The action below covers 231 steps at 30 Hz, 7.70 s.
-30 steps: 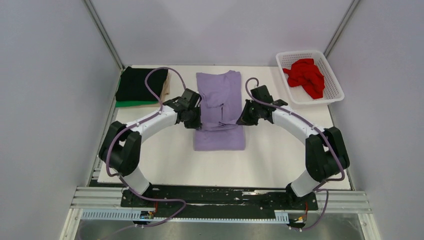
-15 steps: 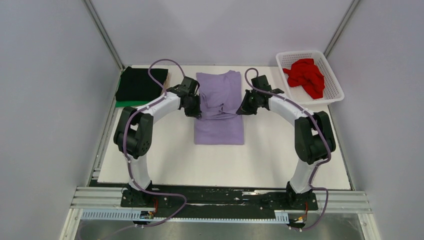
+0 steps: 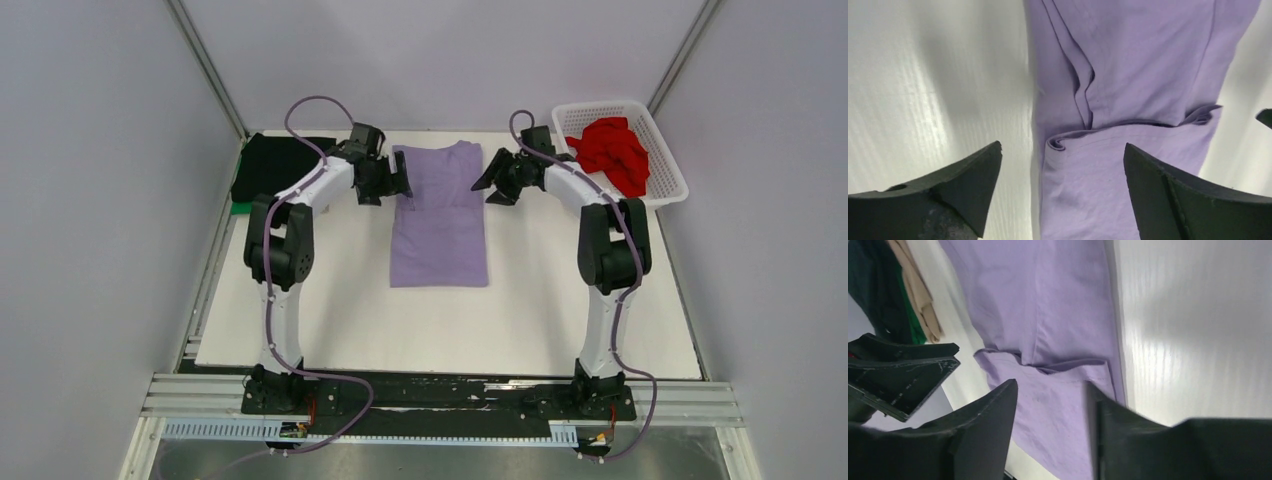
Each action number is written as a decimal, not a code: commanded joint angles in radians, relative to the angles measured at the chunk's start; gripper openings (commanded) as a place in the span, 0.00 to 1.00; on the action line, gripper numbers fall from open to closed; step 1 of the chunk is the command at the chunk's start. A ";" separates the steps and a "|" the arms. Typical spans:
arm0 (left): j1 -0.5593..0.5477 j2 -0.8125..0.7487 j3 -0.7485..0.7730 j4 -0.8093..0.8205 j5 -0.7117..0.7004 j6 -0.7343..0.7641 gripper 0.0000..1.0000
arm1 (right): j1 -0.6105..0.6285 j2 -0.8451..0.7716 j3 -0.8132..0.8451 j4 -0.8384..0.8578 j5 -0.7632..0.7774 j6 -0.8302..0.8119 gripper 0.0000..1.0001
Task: Fold and stack the t-shirts
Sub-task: Fold the folded rectangular tshirt in 1/3 of the way, then grab one side of the 2/3 rectangular tshirt with both arms, then fold the long partially folded tshirt into a neat square, then smooth out wrinkles on the folded tshirt
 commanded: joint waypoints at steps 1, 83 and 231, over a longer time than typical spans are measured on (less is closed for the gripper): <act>0.036 -0.011 0.126 -0.037 0.029 0.003 0.99 | -0.039 -0.032 0.079 0.041 -0.084 0.011 0.58; -0.494 -1.322 -1.124 -0.108 0.085 -0.411 0.00 | 0.486 -1.012 -0.978 -0.108 -0.114 0.147 0.00; -0.161 -0.307 -0.848 0.443 0.308 -0.016 1.00 | 0.085 -0.229 -0.837 0.501 -0.103 0.209 1.00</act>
